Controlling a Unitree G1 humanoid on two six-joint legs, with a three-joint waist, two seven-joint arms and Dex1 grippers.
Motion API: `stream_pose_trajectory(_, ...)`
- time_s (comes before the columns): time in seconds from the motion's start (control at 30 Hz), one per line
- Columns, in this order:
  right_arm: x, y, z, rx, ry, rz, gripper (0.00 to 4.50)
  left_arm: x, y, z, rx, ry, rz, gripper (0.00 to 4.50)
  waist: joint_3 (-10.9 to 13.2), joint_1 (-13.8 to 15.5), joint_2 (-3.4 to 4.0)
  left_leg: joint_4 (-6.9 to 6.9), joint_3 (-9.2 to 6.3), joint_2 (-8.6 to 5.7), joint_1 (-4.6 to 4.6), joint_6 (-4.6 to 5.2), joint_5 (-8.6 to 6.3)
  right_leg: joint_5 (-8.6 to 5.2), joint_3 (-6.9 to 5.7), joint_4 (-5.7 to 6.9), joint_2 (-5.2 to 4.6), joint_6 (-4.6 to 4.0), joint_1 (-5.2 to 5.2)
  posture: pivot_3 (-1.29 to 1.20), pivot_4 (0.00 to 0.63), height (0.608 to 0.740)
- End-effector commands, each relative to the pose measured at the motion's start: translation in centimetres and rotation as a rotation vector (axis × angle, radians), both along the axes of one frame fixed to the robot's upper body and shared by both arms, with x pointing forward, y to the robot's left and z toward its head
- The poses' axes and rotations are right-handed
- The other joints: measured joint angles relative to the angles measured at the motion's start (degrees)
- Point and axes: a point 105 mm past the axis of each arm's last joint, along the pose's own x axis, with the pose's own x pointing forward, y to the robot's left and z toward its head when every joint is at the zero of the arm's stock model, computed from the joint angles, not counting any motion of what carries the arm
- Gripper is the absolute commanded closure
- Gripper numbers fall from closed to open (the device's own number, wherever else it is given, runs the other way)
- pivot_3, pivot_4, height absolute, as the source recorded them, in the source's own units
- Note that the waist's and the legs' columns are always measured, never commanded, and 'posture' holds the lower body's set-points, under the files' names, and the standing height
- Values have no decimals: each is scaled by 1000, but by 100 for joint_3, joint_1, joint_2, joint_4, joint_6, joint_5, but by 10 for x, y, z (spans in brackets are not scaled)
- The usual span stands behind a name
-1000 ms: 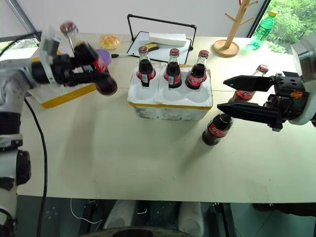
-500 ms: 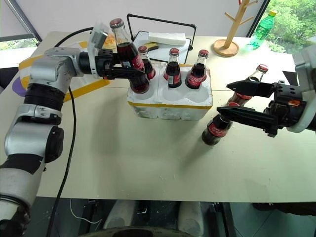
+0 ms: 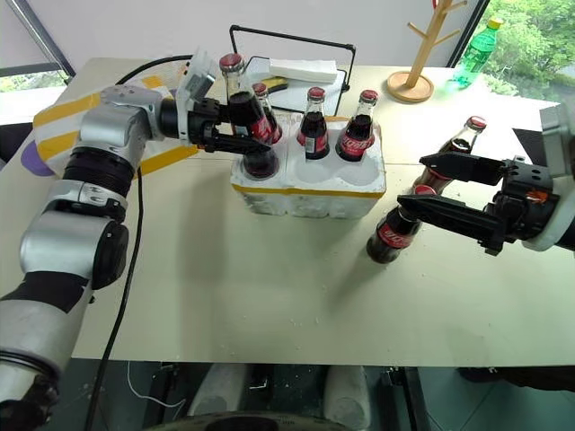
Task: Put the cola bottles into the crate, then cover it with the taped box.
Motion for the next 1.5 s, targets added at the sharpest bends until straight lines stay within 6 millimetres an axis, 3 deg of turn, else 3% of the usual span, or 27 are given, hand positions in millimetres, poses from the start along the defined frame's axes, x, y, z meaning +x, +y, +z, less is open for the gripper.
stream_pose_trajectory(0.03,0,0,7,9,-47,1,0,-3,-1,18,16,-88,-24,1634,0,2,0,0,0,0,0,0,0,0,0,0,0,0,0,0,150,740)
stream_pose_trajectory(0.43,11,-1,3,-20,-54,-5,0,11,-8,-44,91,-45,71,1634,0,-1,0,2,1,0,-1,2,-1,0,1,1,0,1,0,0,150,740)
stream_pose_trajectory(0.57,12,-1,3,-22,-55,-7,0,13,-7,-46,78,-39,91,1634,-1,6,1,6,0,0,2,2,-1,1,1,5,0,1,2,0,150,740)
stream_pose_trajectory(0.63,13,-2,3,-21,-57,-10,0,14,-5,-46,75,-33,100,598,-1,-1,1,9,1,0,2,7,-4,2,1,5,-2,1,3,0,150,740)
stream_pose_trajectory(0.7,13,-2,3,-21,-58,-11,0,14,-3,-47,73,-28,103,44,-2,1,2,9,1,0,5,20,-12,4,1,6,-2,0,5,0,150,740)
stream_pose_trajectory(0.87,15,-2,3,-23,-62,-10,0,12,1,-43,60,-29,102,44,-3,-3,3,9,1,0,9,18,-10,4,1,9,-3,0,7,0,150,740)
stream_pose_trajectory(1.0,19,-5,4,-34,-75,-26,0,7,11,-20,3,-33,90,44,-3,-20,3,8,2,1,8,13,-8,4,1,9,-2,0,5,0,150,740)
stream_pose_trajectory(1.17,23,-15,7,-28,-104,-90,0,-18,41,25,-42,-83,59,44,-2,-17,4,4,5,3,6,1,0,4,2,8,-1,0,0,0,150,740)
stream_pose_trajectory(1.23,22,-22,11,-24,-125,-136,0,-43,59,46,-41,-100,30,44,-1,-16,4,5,5,3,3,1,0,4,2,6,0,0,0,0,150,740)
stream_pose_trajectory(1.3,21,-27,12,-17,-133,-164,0,-64,66,54,-30,-93,-7,44,-2,-4,6,5,4,3,3,0,-1,4,3,4,0,0,1,0,150,740)
stream_pose_trajectory(1.4,11,-34,11,-13,-126,-198,0,-100,64,50,7,-40,-92,44,-3,43,9,5,-2,0,6,0,0,3,2,0,0,0,13,0,150,740)
stream_pose_trajectory(1.5,0,-41,6,5,-102,-232,0,-118,54,33,43,-16,-131,44,-4,121,10,7,-6,-2,25,1,-2,2,2,-7,0,0,37,0,150,740)
